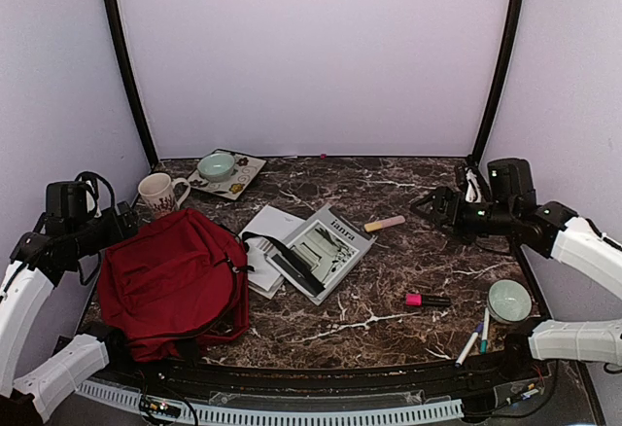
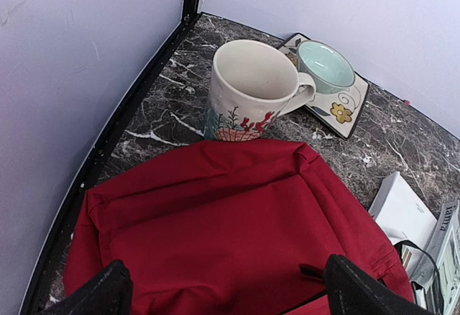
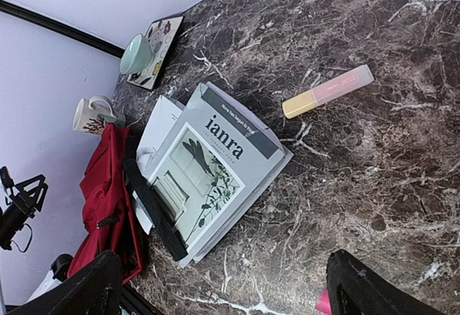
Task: Pack the student bag
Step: Pick up the largest pocket of the bag from the student bag.
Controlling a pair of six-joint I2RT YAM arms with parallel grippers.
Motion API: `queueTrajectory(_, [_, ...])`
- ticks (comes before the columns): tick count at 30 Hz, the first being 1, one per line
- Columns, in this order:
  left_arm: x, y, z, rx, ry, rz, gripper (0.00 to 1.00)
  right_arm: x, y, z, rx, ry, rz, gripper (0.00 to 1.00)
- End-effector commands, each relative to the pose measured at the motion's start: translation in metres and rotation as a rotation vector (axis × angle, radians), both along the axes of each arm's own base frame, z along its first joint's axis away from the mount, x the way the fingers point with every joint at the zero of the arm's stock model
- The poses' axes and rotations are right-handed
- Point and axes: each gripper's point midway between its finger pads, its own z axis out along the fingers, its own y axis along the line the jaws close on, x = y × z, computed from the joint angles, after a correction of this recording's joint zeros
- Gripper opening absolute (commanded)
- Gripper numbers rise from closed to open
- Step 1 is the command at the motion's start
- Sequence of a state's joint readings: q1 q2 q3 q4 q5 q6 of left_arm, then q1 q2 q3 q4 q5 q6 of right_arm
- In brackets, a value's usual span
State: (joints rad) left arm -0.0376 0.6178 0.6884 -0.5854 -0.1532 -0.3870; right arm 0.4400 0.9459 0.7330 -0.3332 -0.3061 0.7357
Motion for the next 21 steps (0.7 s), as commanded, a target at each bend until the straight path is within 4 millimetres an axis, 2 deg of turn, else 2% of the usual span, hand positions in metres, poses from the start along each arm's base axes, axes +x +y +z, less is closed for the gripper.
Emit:
queueTrajectory(1, [-0.002,0.003,0.008,0.004,-0.012,0.018,0.95,0.003,0.002,-0.005,-0.011,0.036,-0.014,1.00])
queueTrajectory(6, [-0.002,0.004,0.006,0.024,0.000,0.026,0.91,0.001,0.005,-0.015,-0.010,0.066,0.009,1.00])
queueTrajectory(14, [0.000,0.005,-0.001,0.034,0.034,0.034,0.90,0.000,0.004,-0.004,-0.054,0.038,0.028,1.00])
queueTrajectory(17, [0.001,0.004,-0.003,0.037,0.044,0.027,0.90,-0.005,0.006,-0.010,-0.051,0.037,0.046,1.00])
queueTrajectory(21, [0.003,-0.018,-0.006,0.037,0.054,-0.062,0.98,-0.011,0.015,-0.021,-0.041,0.056,0.085,1.00])
